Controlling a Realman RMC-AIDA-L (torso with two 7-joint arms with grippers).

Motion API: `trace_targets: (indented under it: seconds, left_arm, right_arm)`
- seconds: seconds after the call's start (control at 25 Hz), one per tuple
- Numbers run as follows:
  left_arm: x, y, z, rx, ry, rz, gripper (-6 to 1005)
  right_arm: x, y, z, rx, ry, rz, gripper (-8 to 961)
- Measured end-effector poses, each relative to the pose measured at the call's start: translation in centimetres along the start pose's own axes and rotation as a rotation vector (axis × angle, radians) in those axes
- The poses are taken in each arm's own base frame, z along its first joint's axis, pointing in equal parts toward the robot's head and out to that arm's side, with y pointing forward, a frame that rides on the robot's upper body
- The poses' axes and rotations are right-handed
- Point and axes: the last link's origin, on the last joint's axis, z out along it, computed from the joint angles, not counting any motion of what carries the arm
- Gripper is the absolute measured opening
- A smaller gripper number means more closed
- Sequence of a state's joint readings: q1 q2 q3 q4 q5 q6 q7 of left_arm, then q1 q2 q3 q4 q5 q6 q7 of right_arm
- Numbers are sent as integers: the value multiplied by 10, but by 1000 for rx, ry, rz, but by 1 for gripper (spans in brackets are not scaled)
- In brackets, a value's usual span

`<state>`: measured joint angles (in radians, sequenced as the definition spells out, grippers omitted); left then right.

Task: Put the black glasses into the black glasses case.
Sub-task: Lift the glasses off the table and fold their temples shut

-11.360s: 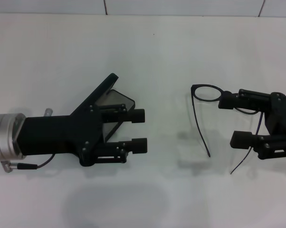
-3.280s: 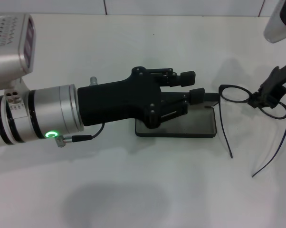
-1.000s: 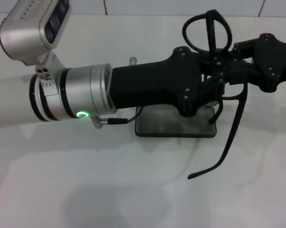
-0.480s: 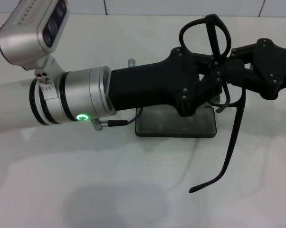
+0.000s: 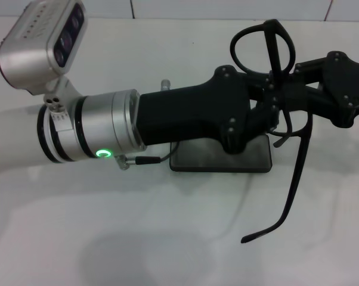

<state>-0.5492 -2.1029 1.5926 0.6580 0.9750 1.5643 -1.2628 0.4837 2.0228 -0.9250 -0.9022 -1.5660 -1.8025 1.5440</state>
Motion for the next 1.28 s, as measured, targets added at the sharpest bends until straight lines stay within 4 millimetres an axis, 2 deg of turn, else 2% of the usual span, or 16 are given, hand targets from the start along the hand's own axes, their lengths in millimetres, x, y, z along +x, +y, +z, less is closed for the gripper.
trace_targets:
  seconds: [0.16,0.4,0.68,0.84,1.04,1.28]
  left_arm:
    - [1,9,-1,-52,18,10,36]
    - [3,21,-7,-114,53,25,36]
    - [-2,24,-12,-109,50,27,36]
    - [-5,25,-13,-109,47,23,36]
    - [-10,30,-4,-158,21,31,36]
    - [-13,39,13,-238,32,80,36]
  right_arm:
    - [4,-2,-4,29,-8,-1,104]
    - [2,0,-22,86,-81,-17,104]
    - [-25,14,-56,107,-325,-93,104]
    - [-38,20,-67,105,-430,-143,105]
    - [-46,18,-67,99,-524,-164,105]
    - [-38,-1,-37,65,-593,-112,106]
